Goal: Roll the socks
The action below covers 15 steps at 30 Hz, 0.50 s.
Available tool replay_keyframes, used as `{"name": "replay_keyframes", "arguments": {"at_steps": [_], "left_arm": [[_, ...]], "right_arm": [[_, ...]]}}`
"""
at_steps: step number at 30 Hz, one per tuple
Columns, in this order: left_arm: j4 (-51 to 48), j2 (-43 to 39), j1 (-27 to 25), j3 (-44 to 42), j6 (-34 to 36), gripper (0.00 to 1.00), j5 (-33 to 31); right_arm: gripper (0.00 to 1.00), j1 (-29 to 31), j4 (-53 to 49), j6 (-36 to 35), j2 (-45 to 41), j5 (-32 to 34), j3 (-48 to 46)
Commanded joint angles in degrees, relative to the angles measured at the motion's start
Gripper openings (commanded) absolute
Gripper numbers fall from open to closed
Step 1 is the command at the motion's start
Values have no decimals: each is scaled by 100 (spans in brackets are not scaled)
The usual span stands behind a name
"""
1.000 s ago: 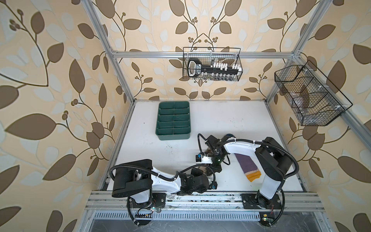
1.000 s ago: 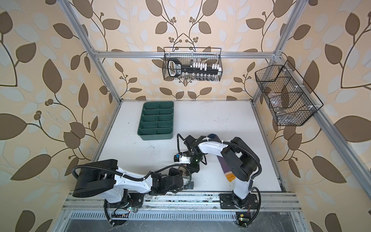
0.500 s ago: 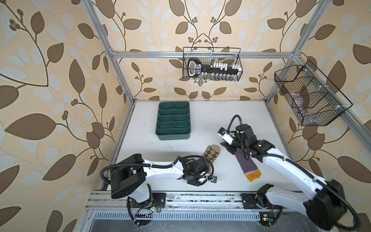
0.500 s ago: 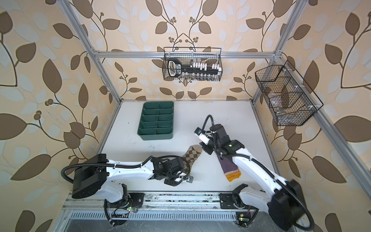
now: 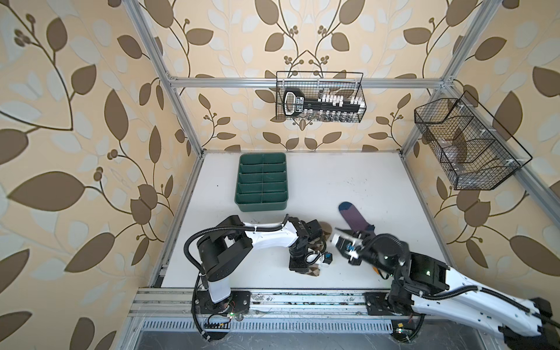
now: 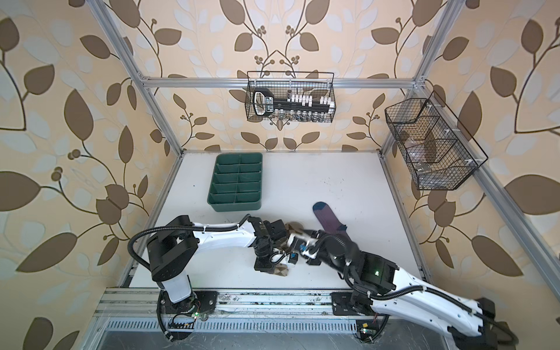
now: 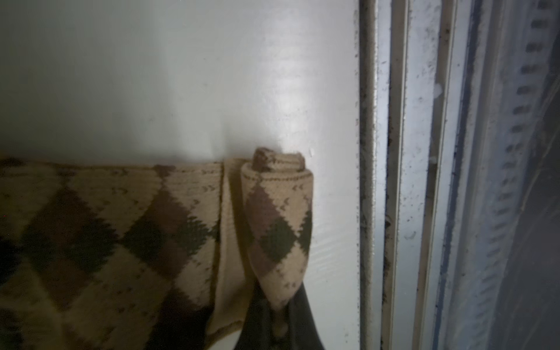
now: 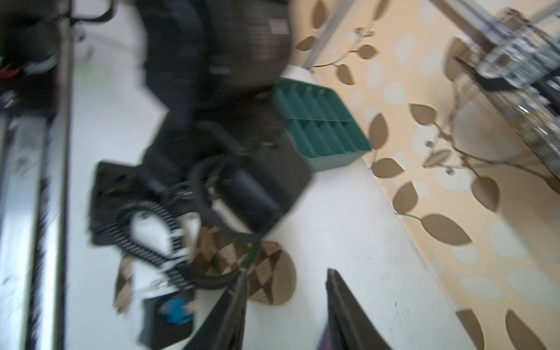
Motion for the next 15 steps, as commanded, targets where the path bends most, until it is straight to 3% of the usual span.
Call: {"name": "replay_keyframes", "arguments": {"at_steps": [1,3,5,10,15], "left_arm": [[-599,387,66,350,-24,0,389],[-584,503,156,443,-62,0,533],[-556,533,222,482,-115,0,571],[-543,523,273,476,-129,0,601],[-612,619,272,579,-125,0,601]], "right_arm": [[45,1591,-705,-817,367,2100,-154],[46,2696,-175,-1051,829,2781,-340],[48,3237,348,-1303,1329,2853,-544],[48,2752,1305,-694,2687,1992,-747],[49,1936,2067,-790,3608,1403,-873]]}}
